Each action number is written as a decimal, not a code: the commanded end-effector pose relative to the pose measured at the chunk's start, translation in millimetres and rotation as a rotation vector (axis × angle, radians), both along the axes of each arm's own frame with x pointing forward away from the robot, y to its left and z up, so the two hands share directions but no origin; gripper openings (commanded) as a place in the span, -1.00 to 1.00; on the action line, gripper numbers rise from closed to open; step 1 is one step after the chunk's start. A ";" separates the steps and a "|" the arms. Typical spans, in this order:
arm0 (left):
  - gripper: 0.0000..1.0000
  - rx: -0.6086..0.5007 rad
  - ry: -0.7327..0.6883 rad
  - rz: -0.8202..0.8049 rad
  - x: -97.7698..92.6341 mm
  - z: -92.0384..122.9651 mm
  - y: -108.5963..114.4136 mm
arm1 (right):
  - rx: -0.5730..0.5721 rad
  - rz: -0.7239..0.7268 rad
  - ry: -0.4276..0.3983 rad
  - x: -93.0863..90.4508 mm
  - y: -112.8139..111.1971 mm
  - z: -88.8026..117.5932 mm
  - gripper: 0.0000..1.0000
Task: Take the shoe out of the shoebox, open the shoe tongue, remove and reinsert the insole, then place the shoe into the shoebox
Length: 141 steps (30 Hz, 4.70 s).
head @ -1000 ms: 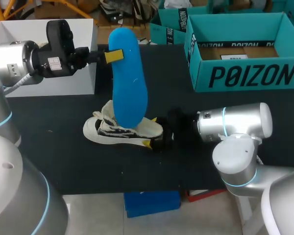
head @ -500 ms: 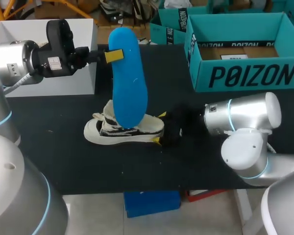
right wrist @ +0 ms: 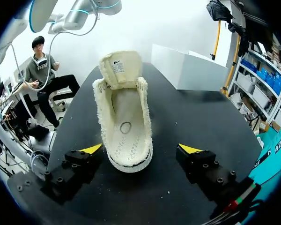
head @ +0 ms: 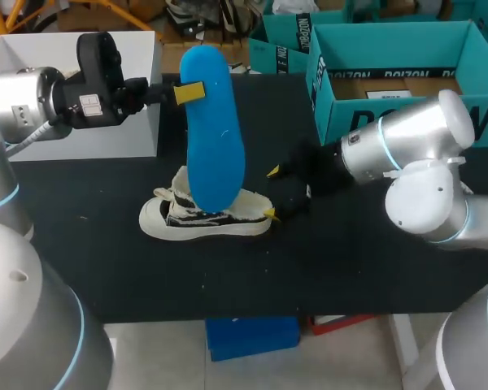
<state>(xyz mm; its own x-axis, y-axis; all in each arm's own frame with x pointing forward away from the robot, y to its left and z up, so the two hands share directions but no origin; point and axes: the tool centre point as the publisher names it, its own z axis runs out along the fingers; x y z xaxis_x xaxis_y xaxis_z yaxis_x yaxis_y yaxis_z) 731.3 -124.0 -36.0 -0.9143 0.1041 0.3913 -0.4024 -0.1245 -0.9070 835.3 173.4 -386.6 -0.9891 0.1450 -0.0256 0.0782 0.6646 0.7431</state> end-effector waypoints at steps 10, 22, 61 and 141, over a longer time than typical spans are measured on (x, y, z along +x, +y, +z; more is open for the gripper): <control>-1.00 0.000 -0.001 0.001 -0.4 -1.1 -0.7 | -0.592 0.013 0.017 7.8 -2.4 28.8 1.00; -1.00 0.000 -0.001 0.001 -0.4 -1.1 -0.7 | -0.814 0.032 -0.012 7.9 6.3 38.4 1.00; -1.00 0.000 -0.001 0.001 -0.4 -1.1 -0.7 | -0.834 0.103 -0.018 12.5 31.9 36.6 1.00; -1.00 0.000 -0.001 0.001 -0.4 -1.1 -0.7 | 0.022 -0.008 -0.036 4.1 -6.8 -12.7 1.00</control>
